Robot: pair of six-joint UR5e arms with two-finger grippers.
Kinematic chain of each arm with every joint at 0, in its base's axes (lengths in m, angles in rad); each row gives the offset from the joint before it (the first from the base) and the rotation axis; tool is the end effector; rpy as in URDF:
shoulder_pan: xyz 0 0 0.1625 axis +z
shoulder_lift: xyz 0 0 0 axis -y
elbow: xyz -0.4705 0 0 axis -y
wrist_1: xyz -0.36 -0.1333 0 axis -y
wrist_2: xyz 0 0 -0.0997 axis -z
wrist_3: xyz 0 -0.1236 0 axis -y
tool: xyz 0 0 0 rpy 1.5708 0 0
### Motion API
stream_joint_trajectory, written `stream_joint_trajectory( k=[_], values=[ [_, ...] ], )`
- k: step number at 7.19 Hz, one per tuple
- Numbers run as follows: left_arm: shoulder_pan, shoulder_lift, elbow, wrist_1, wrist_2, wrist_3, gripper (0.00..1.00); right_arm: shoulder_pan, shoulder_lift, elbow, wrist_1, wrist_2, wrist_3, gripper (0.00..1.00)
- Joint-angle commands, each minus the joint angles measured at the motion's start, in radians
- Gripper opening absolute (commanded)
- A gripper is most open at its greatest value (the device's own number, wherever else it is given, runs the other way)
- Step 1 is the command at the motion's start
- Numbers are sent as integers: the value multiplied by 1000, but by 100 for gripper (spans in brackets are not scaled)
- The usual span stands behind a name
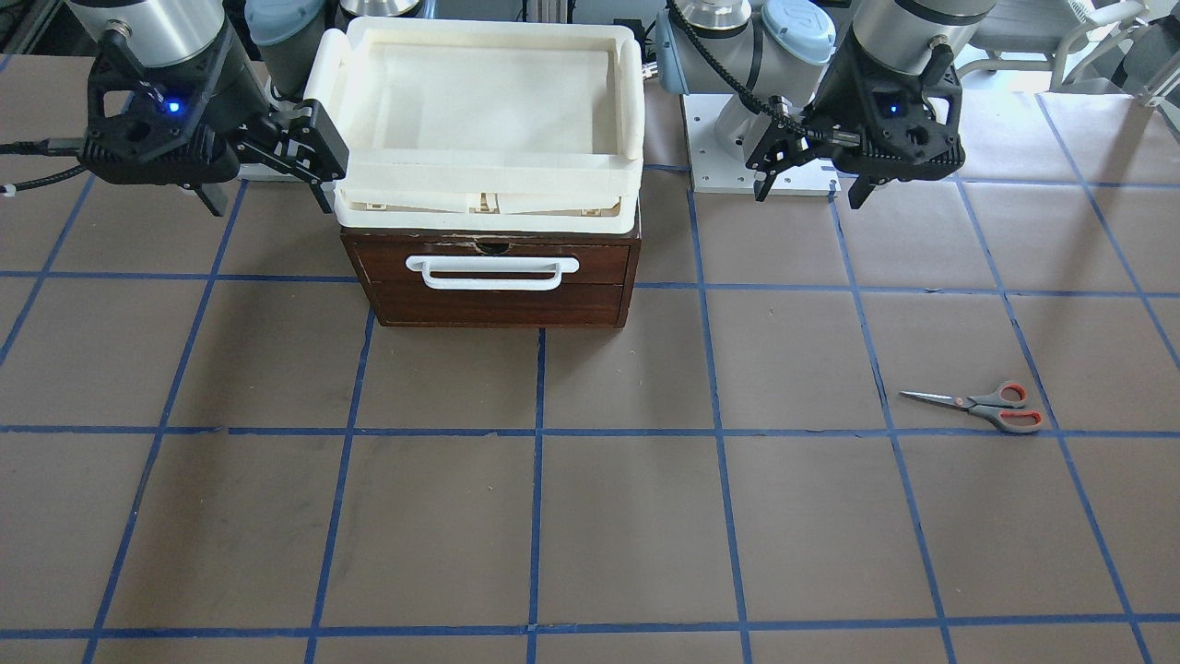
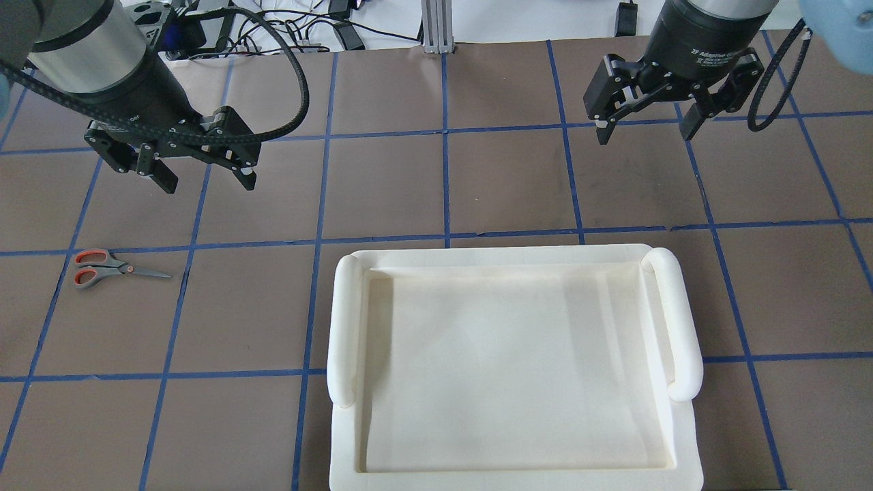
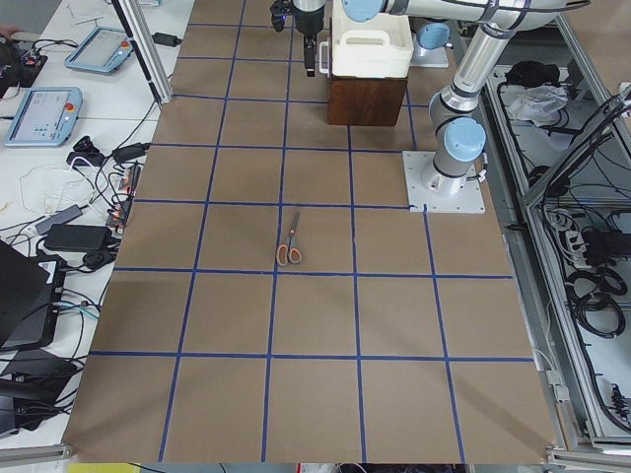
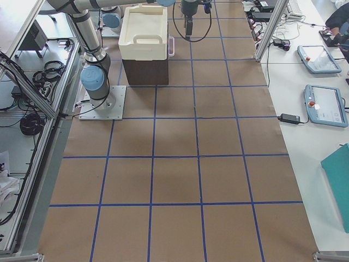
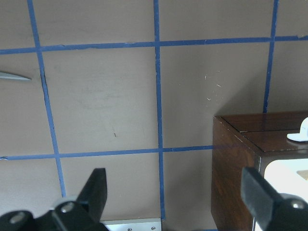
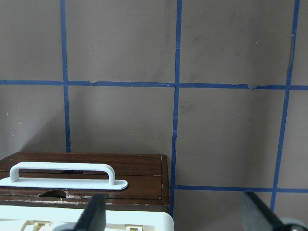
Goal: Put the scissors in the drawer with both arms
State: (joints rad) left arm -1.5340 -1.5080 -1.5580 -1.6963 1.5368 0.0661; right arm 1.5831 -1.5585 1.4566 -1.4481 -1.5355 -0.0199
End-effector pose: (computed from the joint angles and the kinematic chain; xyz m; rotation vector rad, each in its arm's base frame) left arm -0.1219 -0.4276 0.5309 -0.0442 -3.1039 -0.0747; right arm 0.1433 -0.4593 0.5440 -0.0494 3.1057 0.0321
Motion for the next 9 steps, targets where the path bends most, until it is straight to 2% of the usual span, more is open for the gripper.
stream_joint_trajectory(
  k=[1,2,4,5,6,7,8,9],
  values=[
    [0,-6,-1,6,2,-2,100,0,0,1,0,0,0,100],
    [0,-2,-1,6,2,13,97,0,0,1,0,0,0,100],
    [81,-27,-4,9,5,474,97,2,-2,1,8,-3,0,100],
    [148,-61,-20,35,53,712,97,35,5,1,3,-5,-3,100],
    [208,-89,-39,85,96,921,96,98,24,1,-8,-2,-30,100],
    [306,-118,-62,95,94,1137,96,180,55,1,-9,-2,-34,100],
    [405,-147,-91,124,95,1427,96,230,96,1,-12,-2,-101,100],
    [464,-181,-141,249,95,1662,97,236,139,1,-35,2,-306,100]
  ],
)
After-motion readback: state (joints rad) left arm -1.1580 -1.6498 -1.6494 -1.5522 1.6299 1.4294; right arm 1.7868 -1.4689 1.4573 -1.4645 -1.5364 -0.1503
